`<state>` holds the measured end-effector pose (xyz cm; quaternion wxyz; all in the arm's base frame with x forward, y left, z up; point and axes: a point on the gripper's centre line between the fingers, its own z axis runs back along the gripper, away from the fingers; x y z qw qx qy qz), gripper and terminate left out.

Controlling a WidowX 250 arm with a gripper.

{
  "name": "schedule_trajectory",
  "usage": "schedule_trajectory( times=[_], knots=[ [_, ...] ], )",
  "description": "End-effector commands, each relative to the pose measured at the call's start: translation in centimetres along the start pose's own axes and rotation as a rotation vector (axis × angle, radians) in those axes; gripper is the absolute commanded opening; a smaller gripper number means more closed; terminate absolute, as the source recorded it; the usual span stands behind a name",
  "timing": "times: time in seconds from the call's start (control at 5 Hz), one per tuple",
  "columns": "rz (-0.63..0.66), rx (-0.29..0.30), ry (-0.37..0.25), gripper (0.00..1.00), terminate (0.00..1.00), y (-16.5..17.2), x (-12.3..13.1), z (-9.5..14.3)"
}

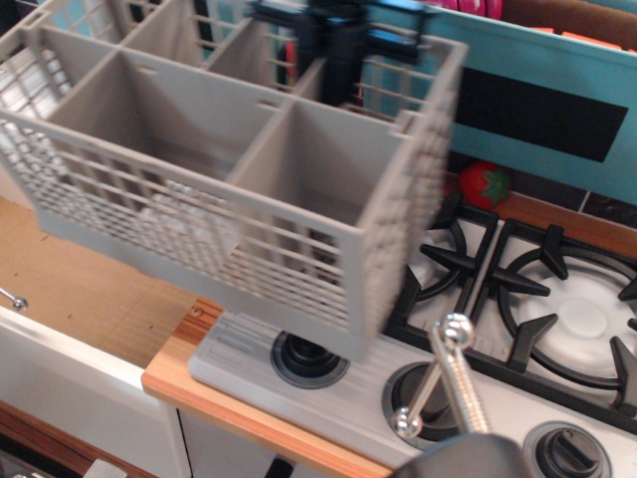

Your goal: Move drying rack out of sink

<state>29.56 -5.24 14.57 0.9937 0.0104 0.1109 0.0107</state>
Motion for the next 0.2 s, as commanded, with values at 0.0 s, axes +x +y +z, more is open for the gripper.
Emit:
schedule_trajectory(
  times=[0.0],
  knots=[
    [0.007,-0.028,-0.007,0.00,1.00,-5.59,-0.03,0.48]
  ],
)
